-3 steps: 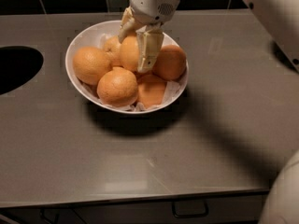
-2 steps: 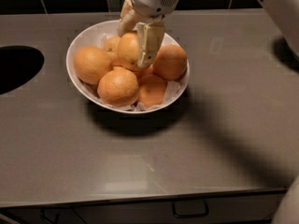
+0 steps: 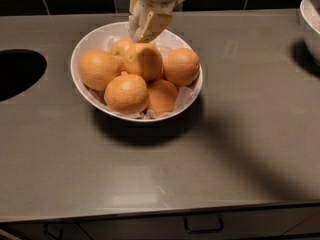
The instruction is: Pick orange from white bowl
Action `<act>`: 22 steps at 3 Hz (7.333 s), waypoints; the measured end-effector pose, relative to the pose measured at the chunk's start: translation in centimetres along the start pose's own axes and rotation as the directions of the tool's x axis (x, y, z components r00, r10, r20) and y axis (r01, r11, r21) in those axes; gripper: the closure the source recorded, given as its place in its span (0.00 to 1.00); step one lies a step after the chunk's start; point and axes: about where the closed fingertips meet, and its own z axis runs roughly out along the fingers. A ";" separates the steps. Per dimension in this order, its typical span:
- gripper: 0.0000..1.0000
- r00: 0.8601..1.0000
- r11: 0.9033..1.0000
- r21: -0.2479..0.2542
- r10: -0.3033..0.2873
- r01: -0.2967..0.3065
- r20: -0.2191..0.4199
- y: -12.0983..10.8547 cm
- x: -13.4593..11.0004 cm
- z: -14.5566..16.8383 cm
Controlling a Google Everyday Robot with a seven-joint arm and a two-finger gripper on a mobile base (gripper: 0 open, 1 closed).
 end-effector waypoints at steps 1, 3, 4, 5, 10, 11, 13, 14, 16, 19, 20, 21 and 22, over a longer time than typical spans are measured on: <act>0.81 1.000 1.000 0.000 0.000 0.000 0.000 0.0 0.0 0.0; 0.35 1.000 1.000 0.017 0.001 -0.001 -0.009 -0.4 0.0 0.0; 0.11 1.000 1.000 0.017 0.001 -0.001 -0.009 -0.4 0.0 0.0; 0.00 1.000 1.000 0.017 0.001 -0.001 -0.009 -0.4 0.0 0.1; 0.35 0.999 1.000 -0.006 0.031 -0.030 0.013 -0.1 1.0 2.0; 0.47 0.999 0.999 -0.018 0.037 -0.036 0.021 0.1 1.2 2.5; 0.55 0.999 0.999 -0.036 0.036 -0.034 0.031 0.1 1.3 3.2; 0.37 0.999 0.999 -0.040 0.032 -0.031 0.025 0.1 1.1 3.0; 0.39 0.999 0.998 -0.043 0.042 -0.041 0.025 0.3 1.3 3.0; 0.38 0.998 0.997 -0.050 0.052 -0.051 0.027 0.5 1.6 3.1; 0.39 0.997 0.997 -0.054 0.062 -0.059 0.045 0.8 1.6 3.7; 0.39 0.996 0.997 -0.051 0.065 -0.062 0.054 1.0 1.6 4.0; 0.39 0.996 0.997 -0.051 0.065 -0.062 0.054 1.0 1.6 4.0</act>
Offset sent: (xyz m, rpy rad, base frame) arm 0.0015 -0.0024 -0.0007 -0.0196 -0.0123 -0.0176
